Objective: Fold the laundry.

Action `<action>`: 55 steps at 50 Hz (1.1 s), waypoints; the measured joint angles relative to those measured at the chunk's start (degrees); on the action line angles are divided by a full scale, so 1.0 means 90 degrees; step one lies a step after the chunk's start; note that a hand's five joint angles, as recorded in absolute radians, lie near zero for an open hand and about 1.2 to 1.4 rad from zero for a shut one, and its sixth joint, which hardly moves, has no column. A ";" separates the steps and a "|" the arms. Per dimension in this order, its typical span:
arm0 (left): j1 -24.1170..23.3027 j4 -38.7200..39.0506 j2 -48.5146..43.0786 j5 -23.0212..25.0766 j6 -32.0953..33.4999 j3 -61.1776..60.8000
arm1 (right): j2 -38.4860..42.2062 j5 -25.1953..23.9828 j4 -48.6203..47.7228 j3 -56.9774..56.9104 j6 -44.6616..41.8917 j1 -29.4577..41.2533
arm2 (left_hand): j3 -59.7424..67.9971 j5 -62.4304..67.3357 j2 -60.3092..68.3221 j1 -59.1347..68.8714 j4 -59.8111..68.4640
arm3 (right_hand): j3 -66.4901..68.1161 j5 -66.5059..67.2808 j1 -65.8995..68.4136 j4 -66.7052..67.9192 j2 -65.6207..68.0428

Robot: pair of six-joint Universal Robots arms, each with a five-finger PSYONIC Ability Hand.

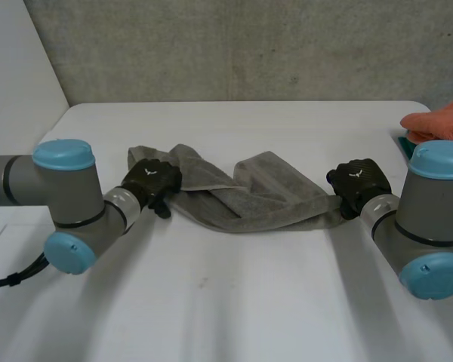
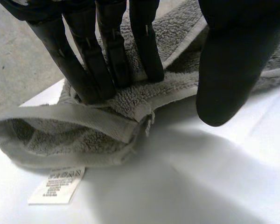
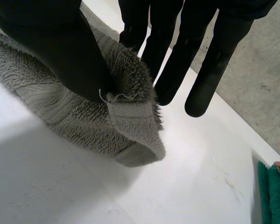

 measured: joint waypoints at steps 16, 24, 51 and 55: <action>-0.0117 0.0789 -0.1116 0.0048 0.0326 0.1236 | -0.0022 0.0043 -0.0041 0.0031 -0.0081 0.0086 | 0.0037 -0.0013 0.0091 0.0061 -0.0030 | -0.0001 0.0000 0.0000 0.0001 0.0000; -0.0144 0.0806 -0.1477 0.0033 0.0328 0.1851 | -0.0010 0.0050 -0.0039 -0.0033 -0.0086 0.0090 | 0.3136 0.2976 0.3207 0.3048 0.3162 | -0.0001 0.0000 0.0000 0.0001 0.0000; 0.0941 -0.2852 0.4482 0.0871 0.0287 0.0467 | -0.2621 -0.0083 0.3014 -0.2354 -0.1546 -0.0254 | 0.3216 0.2976 0.3282 0.3048 0.3241 | 0.0035 0.0066 0.0000 0.0005 0.0001; 0.1051 -0.3561 0.3845 0.0801 0.0758 0.0925 | -0.2152 -0.0238 0.3430 -0.2788 -0.1522 -0.0269 | 0.3216 0.2976 0.3283 0.3048 0.3241 | 0.0035 0.0064 0.0000 0.0008 0.0001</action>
